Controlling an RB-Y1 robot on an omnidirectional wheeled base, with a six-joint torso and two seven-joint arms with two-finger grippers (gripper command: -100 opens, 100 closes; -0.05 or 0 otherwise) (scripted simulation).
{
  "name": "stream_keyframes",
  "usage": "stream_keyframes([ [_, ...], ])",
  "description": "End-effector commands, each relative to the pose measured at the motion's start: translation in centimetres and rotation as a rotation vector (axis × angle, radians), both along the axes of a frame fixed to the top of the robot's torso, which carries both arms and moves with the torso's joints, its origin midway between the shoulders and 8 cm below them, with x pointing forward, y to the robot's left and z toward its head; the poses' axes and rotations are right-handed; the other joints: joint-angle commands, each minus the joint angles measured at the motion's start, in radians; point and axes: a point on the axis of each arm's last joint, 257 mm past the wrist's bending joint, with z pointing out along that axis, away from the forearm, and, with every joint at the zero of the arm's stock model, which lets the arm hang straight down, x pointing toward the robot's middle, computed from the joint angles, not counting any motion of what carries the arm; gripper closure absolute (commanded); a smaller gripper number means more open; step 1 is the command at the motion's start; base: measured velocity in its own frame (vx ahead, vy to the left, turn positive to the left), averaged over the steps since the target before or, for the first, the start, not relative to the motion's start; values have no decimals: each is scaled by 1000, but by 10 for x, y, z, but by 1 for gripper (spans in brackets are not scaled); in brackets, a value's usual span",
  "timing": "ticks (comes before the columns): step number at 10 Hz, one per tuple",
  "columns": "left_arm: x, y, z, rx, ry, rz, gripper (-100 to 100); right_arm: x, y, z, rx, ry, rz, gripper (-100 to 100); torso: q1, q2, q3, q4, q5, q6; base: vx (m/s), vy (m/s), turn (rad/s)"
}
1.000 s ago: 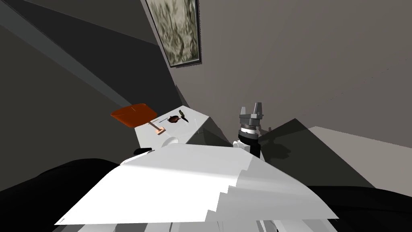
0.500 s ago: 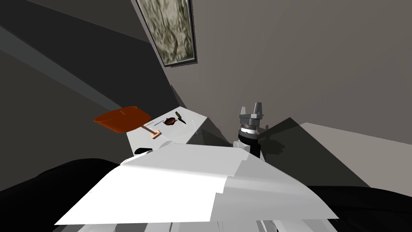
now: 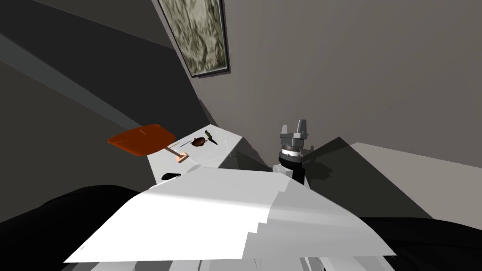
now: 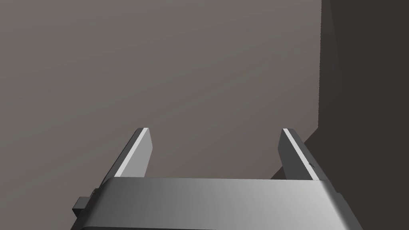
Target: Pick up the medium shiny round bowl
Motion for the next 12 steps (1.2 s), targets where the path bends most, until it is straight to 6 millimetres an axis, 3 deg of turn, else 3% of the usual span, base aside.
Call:
stream_keyframes([
  [1, 0, 0, 0, 0, 0, 0, -100, 0, 0, 0, 0, 0, 0, 0, 0, 0, 0, 0, 0, 0, -2, 5, -4],
  [2, 0, 0, 0, 1, -1, 0, 100, 0, 0, 0, 0, 0, 0, 0, 0, 0, 0, 0, 0, 0, 0, 0, 0],
  [6, 0, 0, -1, -1, 1, 1, 100, 0, 0, 0, 0, 0, 0, 0, 0, 0, 0, 0, 0, 0, 0, 0, 0],
  [7, -1, 0, -1, -1, 1, 1, 0, 0, 0, 0, 0, 0, 0, 0, 0, 0, 0, 0, -1, 1, 0, 0, 0],
  [8, -1, 1, 7, 1, -1, -1, 100, 0, 0, 0, 0, 0, 0, 0, -1, 0, 0, 0, -1, 1, 4, -6, 12],
  [11, -3, 2, 14, 1, -1, -3, 100, 0, 0, 0, 0, 0, 0, 0, -2, 0, 0, 1, -2, 1, 4, -8, 11],
  [12, -3, 2, 14, 1, 1, -3, 0, 0, 0, 0, 0, 0, 0, 0, -2, 0, 0, 1, -2, 1, 0, 0, 0],
])
